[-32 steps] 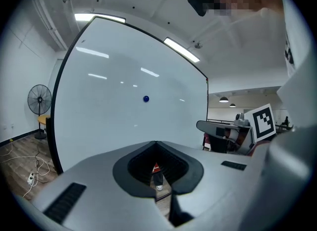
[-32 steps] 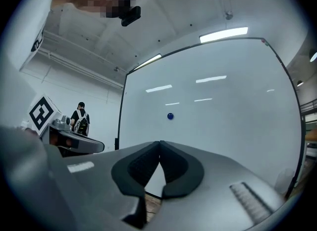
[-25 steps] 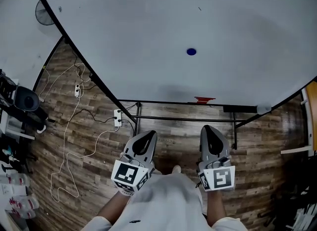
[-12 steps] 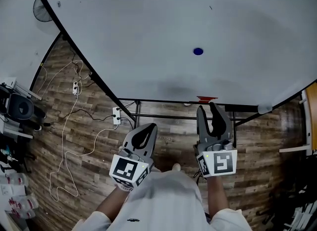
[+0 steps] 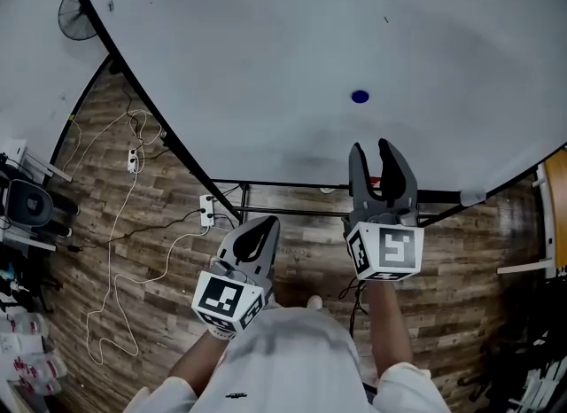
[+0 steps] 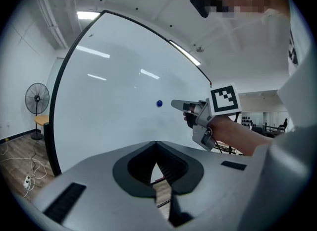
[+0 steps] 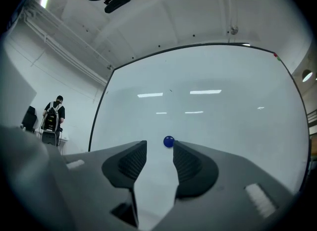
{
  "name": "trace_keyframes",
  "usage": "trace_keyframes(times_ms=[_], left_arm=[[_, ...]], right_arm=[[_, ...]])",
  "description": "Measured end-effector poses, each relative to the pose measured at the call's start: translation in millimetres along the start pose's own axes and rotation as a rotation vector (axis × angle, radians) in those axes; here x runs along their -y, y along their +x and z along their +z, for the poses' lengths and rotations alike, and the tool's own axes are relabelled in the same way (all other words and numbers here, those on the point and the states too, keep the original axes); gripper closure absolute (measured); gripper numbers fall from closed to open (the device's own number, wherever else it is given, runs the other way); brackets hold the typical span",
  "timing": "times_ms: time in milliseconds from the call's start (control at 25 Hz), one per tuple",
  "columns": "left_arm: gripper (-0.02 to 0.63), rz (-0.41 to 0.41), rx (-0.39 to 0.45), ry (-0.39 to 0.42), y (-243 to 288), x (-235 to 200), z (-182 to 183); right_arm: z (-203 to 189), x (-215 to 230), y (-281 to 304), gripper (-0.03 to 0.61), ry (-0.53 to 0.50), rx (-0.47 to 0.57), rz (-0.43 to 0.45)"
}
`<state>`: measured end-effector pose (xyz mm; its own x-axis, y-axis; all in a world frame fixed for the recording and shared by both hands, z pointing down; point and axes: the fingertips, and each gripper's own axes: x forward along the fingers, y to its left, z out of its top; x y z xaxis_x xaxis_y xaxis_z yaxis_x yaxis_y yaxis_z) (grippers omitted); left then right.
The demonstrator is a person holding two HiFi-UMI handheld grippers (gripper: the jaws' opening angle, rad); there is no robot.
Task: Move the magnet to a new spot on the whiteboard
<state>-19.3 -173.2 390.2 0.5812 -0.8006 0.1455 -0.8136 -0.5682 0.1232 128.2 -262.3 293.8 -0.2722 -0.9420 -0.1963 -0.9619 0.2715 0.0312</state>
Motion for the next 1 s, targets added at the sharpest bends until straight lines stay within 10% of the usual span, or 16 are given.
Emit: trace_keyframes(times_ms=[1000], left_arm=[[0.607,0.027,0.014,-0.012,0.8,-24.9,7.9]], right_arm=[[-6.6,16.5,85.5,0.411,-0.182,-0.078,-0.116]])
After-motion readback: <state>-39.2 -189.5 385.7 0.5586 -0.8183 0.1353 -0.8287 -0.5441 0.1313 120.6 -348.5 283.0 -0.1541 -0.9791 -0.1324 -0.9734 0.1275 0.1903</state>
